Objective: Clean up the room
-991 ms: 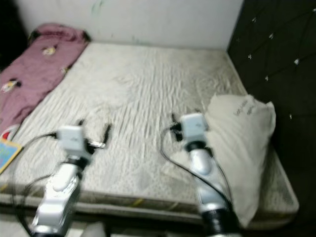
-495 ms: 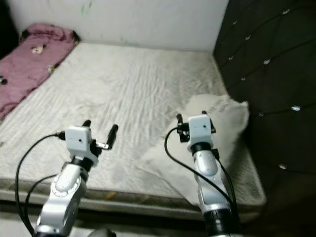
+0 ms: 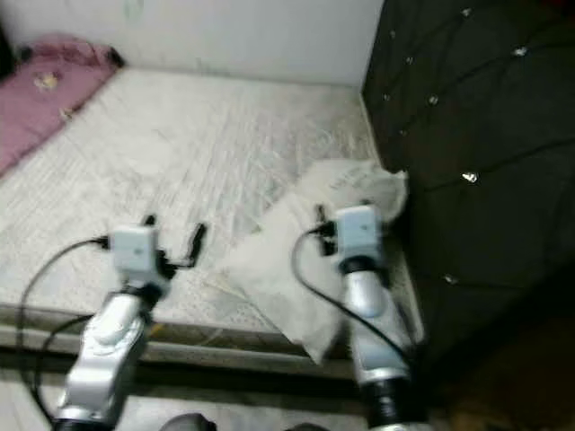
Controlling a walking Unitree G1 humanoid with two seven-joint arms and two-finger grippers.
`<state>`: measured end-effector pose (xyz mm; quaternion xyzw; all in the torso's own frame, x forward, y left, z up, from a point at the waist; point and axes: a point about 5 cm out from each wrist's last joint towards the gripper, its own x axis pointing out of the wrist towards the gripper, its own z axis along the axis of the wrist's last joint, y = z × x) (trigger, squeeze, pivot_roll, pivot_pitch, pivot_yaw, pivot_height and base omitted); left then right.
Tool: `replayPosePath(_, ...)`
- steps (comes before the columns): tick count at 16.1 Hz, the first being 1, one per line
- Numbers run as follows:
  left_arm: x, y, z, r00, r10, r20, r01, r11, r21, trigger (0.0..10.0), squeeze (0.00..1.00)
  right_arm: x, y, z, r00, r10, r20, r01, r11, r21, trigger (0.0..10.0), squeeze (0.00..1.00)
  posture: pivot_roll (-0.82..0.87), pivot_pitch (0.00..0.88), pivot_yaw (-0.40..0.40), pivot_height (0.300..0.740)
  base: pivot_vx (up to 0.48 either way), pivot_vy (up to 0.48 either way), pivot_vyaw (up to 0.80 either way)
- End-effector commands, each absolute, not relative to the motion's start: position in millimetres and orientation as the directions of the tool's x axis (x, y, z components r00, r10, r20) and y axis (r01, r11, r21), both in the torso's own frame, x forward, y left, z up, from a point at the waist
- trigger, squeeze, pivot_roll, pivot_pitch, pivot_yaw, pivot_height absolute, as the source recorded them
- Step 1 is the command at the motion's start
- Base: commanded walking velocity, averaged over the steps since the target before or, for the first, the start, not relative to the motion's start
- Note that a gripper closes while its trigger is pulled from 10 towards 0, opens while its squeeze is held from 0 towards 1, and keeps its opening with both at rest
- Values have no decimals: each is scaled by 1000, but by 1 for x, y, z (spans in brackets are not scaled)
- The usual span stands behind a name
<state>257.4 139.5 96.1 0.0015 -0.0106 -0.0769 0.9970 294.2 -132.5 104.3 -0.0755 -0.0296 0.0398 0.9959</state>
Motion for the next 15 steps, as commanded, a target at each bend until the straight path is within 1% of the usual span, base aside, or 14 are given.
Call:
replayPosePath(1,259,137,98,987,-159,27,159,987,5,10000,0,295,-137,106,995,78,55,-68,984,-163,10000,0,65,0,-26,740,0,0,0)
replayPosePath(3,260,137,99,987,-158,35,159,987,-13,10000,0,296,-137,106,995,78,55,-68,984,-162,10000,0,65,0,-27,740,0,0,0)
replayPosePath(12,260,135,100,985,-164,47,165,986,-20,10000,0,295,-137,105,996,74,48,-65,985,-158,10000,0,63,0,-29,740,0,0,0)
replayPosePath(15,260,135,99,985,-166,47,167,986,-24,10000,0,295,-137,105,996,74,47,-66,985,-158,10000,0,63,0,-29,740,0,0,-602)
